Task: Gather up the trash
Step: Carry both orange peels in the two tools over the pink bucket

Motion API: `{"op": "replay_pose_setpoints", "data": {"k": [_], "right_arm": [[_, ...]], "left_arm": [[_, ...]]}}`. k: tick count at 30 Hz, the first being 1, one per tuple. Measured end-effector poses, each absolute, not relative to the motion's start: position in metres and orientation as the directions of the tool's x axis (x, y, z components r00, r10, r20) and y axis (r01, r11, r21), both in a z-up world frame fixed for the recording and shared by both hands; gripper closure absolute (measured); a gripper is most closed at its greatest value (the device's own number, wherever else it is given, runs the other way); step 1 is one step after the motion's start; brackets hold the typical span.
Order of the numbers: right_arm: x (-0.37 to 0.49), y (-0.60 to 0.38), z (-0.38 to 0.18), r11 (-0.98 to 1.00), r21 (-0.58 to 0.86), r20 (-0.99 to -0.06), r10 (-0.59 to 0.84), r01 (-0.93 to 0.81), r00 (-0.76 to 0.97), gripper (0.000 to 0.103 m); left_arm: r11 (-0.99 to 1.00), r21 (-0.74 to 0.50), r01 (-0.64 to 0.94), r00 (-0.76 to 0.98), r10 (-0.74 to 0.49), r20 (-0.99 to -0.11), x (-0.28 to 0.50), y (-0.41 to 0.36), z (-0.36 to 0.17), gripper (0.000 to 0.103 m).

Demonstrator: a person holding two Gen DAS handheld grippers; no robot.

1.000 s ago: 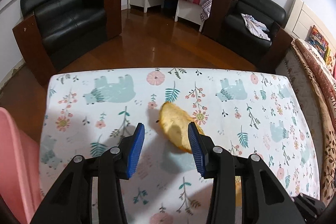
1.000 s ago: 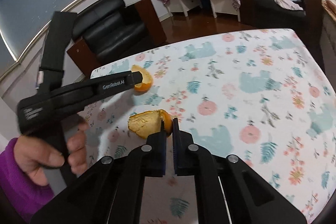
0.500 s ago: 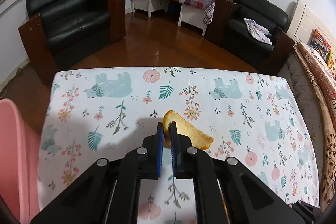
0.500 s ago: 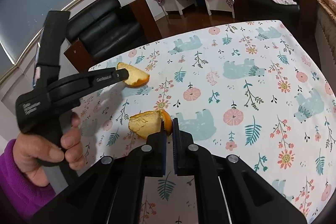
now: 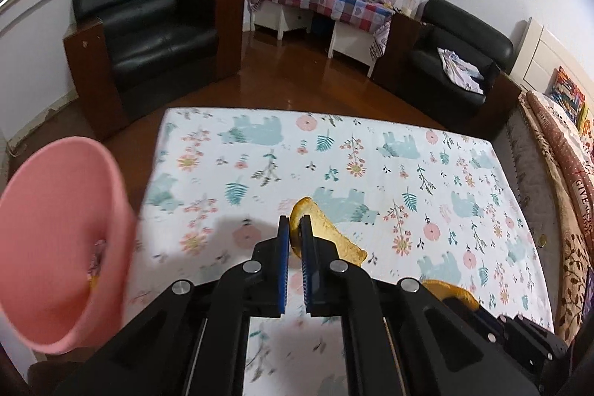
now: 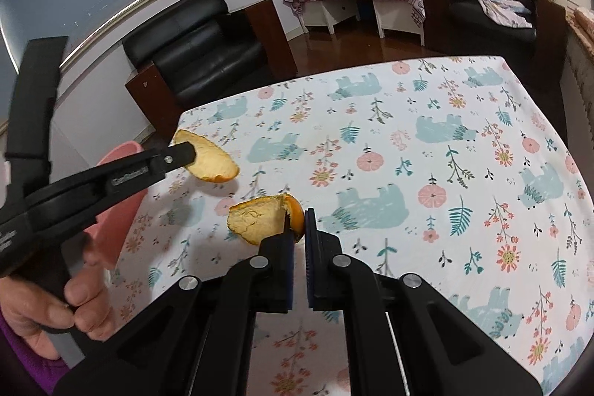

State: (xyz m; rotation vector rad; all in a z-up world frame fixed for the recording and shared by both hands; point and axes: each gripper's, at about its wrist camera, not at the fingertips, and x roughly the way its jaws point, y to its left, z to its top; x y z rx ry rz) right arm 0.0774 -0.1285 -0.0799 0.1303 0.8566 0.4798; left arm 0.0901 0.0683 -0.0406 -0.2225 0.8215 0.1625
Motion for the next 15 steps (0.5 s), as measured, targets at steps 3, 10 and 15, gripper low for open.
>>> {"op": "replay_pose_setpoints", "data": {"k": [3,10,15], "right_arm": [[0.070,-0.123,-0.074,0.884,0.285,-0.691,0.457,-0.369,0.561,0.098],[0.053,-0.109,-0.063,0.879,0.257,-0.681,0.460,-0.402,0.570,0.098],[0.043,-0.098,-0.055,0.870,0.241,-0.670,0.469,-0.429,0.575,0.098]], "left_arm": [[0.963,-0.130,-0.238,0.686,0.072,-0.724,0.074,0.074,-0.031,0.098],[0.957,-0.113,-0.267,0.712,0.117,-0.692,0.038,0.087,-0.012,0.098],[0.950,-0.103,-0.294,0.720,0.149,-0.678,0.017,0.097,-0.007,0.098]]}}
